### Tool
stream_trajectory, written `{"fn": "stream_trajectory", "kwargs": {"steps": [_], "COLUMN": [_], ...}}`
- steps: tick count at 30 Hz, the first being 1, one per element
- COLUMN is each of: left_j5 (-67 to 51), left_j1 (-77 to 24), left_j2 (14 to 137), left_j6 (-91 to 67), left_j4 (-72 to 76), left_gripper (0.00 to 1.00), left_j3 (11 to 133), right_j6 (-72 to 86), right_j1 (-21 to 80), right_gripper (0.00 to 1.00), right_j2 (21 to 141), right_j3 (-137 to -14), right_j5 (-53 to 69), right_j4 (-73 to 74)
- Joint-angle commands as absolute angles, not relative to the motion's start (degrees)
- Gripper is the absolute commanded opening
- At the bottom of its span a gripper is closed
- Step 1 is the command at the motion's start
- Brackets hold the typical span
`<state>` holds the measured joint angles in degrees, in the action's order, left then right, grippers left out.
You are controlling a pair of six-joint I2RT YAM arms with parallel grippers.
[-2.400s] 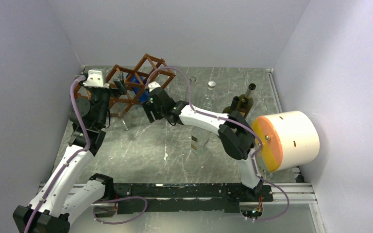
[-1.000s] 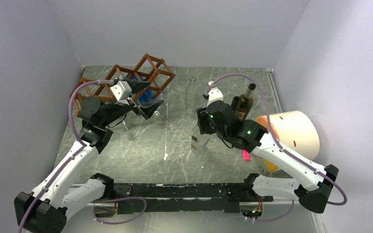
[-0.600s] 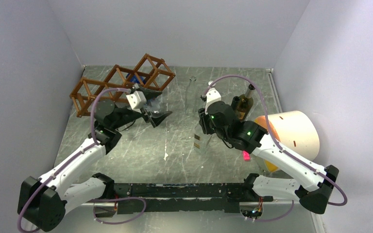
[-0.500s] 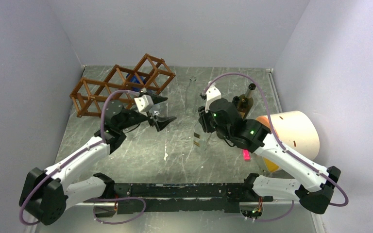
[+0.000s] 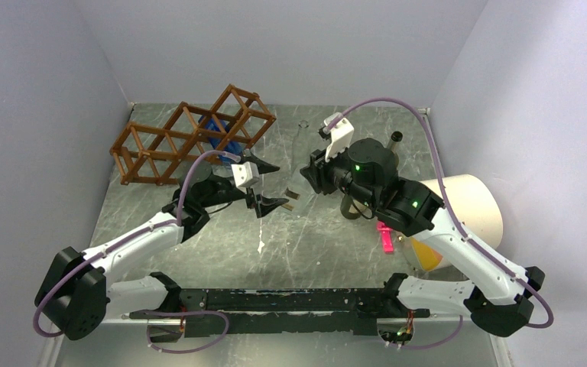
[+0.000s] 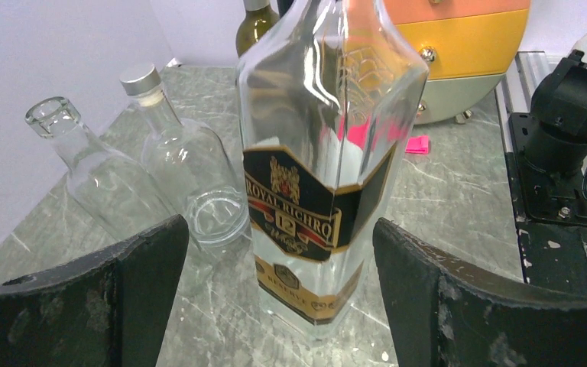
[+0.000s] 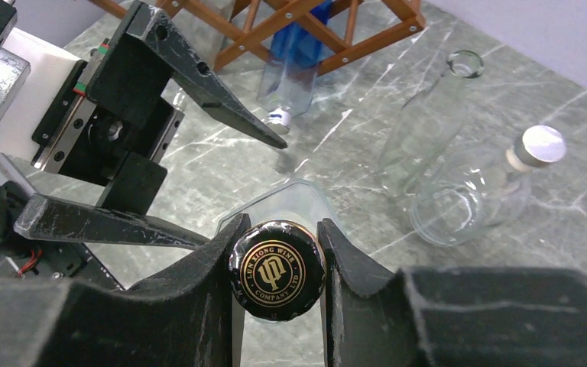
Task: Put the wine bottle on the wine rack
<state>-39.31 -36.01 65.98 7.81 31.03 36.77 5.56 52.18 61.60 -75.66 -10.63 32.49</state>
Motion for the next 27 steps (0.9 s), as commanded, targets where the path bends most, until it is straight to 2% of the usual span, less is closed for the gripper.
{"fn": "stream_trajectory", "kwargs": {"steps": [1, 7, 18, 19, 20, 23, 27], "left_j5": [-42.86, -46.36, -59.23, -59.31, -59.2, -60.26, -61.61], "left_j1": [-36.58, -36.87, -36.86, -36.91, -36.9, -36.91, -36.91], "left_j2": [65.67, 69.2, 67.02, 66.79, 66.57, 66.36, 65.98], "left_j6": [10.13, 5.81, 7.41, 7.92, 8.55, 8.31, 7.27], "left_j4": [31.6, 35.23, 28.43, 28.15, 27.57, 27.31, 27.79], "left_gripper": [0.94, 0.94, 0.94, 0.97, 0.95, 0.8, 0.71], "left_j3": [36.33, 36.3, 39.19, 39.26, 39.35, 39.84, 40.49], "right_j6": [5.68, 5.64, -1.05, -1.03, -1.11, -1.17, -1.3], "right_j1": [52.11, 52.03, 51.29, 51.24, 51.13, 51.01, 51.01], "right_gripper": [0.0, 0.0, 0.0, 0.0, 0.0, 0.0, 0.0], "right_j2": [62.11, 63.98, 64.06, 63.73, 63.38, 62.41, 61.76], "right_j3": [-80.76, -85.08, -87.02, -87.09, -87.09, -86.94, -87.12], "right_j5": [-5.87, -1.16, 9.16, 9.33, 9.65, 10.67, 11.68], "right_j4": [24.46, 25.28, 26.03, 25.69, 25.49, 24.78, 24.95]}}
